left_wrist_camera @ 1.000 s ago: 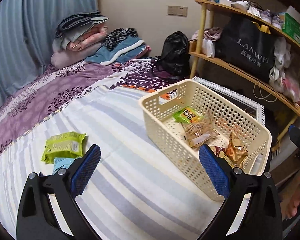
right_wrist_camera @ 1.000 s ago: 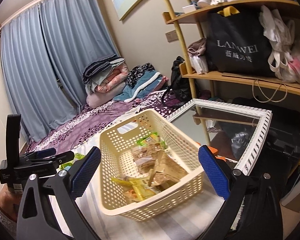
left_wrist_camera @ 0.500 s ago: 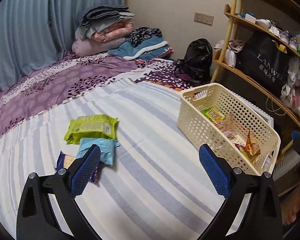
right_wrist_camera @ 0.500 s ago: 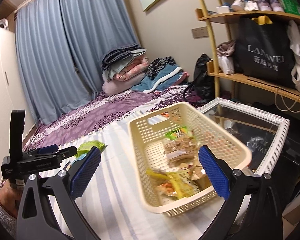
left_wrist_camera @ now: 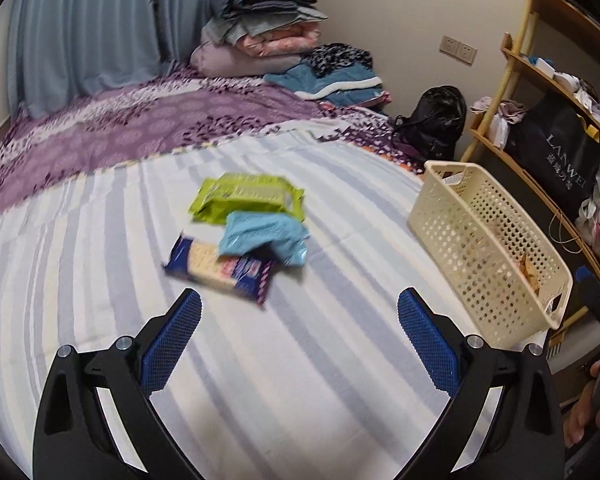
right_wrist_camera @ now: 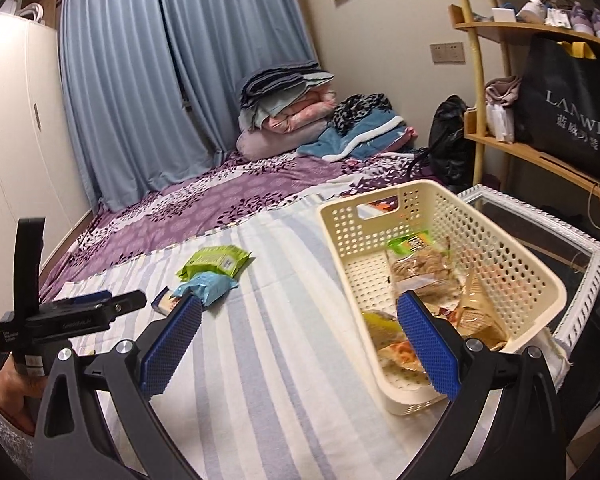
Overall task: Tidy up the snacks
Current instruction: 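Move both tools away from the basket toward the remaining snacks, then grasp the blue pack with the right tool, then grasp the cracker pack with the left tool while the right holds the blue pack, then drop the blue pack into the basket from the right tool while the left carries crackers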
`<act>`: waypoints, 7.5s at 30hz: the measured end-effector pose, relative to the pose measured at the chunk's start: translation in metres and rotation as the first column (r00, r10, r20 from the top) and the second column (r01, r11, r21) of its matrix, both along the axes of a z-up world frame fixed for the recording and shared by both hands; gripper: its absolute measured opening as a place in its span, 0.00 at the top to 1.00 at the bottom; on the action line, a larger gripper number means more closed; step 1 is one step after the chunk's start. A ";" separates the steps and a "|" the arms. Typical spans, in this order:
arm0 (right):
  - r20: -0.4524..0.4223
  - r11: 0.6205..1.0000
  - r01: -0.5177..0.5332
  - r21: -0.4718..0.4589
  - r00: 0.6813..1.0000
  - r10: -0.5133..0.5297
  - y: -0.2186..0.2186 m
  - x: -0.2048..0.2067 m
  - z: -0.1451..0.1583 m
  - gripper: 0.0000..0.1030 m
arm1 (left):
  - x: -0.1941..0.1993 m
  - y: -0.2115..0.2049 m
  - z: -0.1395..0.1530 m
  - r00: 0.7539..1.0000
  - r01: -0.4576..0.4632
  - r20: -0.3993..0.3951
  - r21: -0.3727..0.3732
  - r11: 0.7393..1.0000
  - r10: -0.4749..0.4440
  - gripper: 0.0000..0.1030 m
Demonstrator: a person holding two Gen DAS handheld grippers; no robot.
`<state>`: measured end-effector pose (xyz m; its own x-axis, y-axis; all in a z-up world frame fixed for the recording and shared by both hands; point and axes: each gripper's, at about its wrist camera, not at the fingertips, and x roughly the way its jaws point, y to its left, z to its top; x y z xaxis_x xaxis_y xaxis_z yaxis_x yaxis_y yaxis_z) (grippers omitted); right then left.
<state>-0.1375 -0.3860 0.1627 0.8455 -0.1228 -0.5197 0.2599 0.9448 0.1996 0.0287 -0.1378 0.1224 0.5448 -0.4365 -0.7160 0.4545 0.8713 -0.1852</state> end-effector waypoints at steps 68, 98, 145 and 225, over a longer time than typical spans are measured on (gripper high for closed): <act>-0.242 0.803 -0.557 0.213 0.766 0.596 0.112 0.310 -0.126 0.05 | 0.033 0.103 -0.075 0.958 -0.199 -0.201 0.038 0.979 0.203 0.03; -0.322 0.816 -0.527 0.237 0.750 0.578 0.131 0.266 -0.140 0.27 | 0.032 0.122 -0.065 0.954 -0.240 -0.176 0.040 0.970 0.244 0.03; -0.308 0.943 -0.309 0.126 0.891 0.333 0.073 0.224 -0.144 0.46 | 0.110 0.025 -0.075 0.964 -0.192 -0.168 0.097 0.977 0.206 0.03; -0.244 0.958 -0.276 0.075 0.927 0.286 0.076 0.098 -0.095 0.47 | 0.010 0.116 -0.081 0.950 -0.271 -0.138 0.079 0.959 0.280 0.51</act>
